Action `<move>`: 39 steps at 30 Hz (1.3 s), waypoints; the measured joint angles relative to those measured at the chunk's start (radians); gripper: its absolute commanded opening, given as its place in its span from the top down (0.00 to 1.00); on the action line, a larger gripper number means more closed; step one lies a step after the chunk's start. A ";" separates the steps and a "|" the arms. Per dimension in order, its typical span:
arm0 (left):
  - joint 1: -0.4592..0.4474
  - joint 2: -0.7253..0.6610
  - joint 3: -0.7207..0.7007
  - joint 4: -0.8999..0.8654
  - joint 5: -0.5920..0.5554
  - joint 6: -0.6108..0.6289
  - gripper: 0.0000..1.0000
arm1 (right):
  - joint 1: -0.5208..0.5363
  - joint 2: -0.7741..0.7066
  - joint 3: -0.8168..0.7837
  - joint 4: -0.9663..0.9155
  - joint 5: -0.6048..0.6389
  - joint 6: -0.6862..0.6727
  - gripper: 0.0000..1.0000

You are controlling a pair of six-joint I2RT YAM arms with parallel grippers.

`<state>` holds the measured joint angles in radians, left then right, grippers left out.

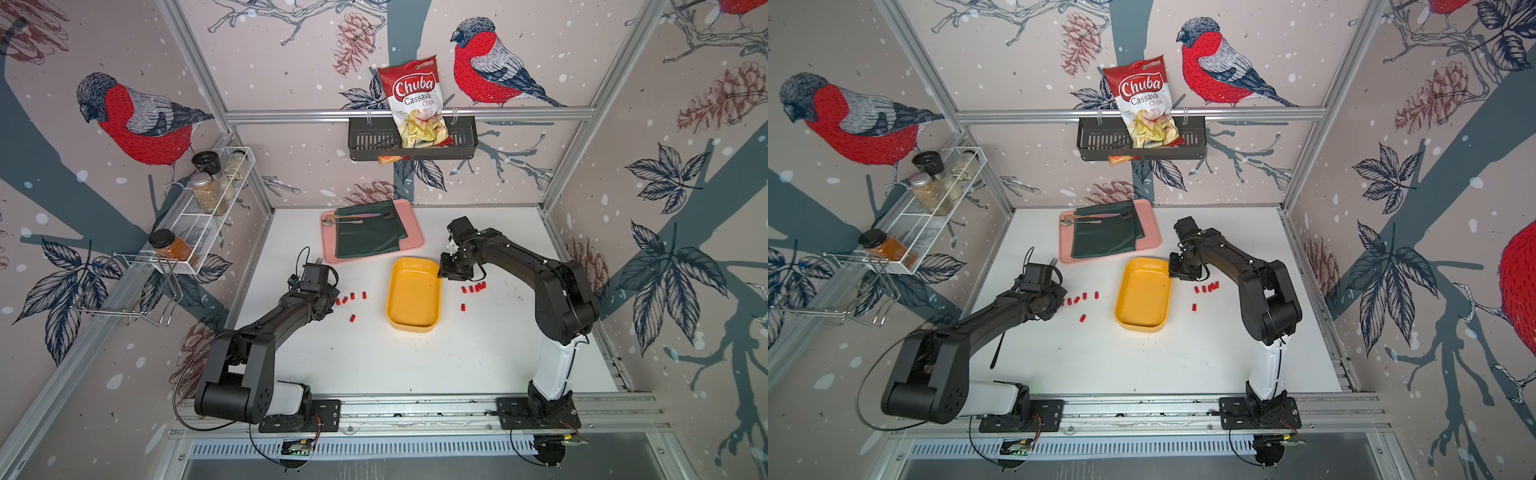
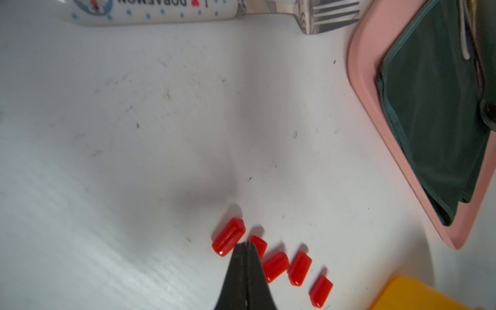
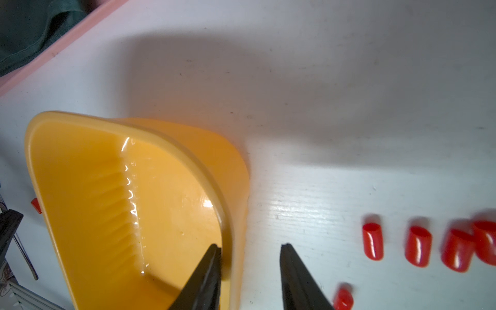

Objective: Take the screw protection sleeves out of the storage box
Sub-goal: Pick up the screw protection sleeve from the center of the board.

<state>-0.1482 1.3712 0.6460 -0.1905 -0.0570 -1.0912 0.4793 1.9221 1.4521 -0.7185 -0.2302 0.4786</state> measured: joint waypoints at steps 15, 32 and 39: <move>0.010 0.094 0.043 0.015 0.031 0.115 0.75 | 0.005 -0.003 -0.015 0.006 0.000 0.000 0.59; 0.010 0.126 0.123 -0.117 0.027 0.367 0.75 | 0.007 -0.001 -0.019 0.007 0.000 0.019 0.59; 0.010 0.166 0.113 -0.127 0.029 0.402 0.76 | 0.016 0.007 -0.003 0.008 0.000 0.020 0.58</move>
<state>-0.1379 1.5375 0.7586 -0.3176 -0.0284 -0.6895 0.4953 1.9293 1.4490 -0.7109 -0.2306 0.4988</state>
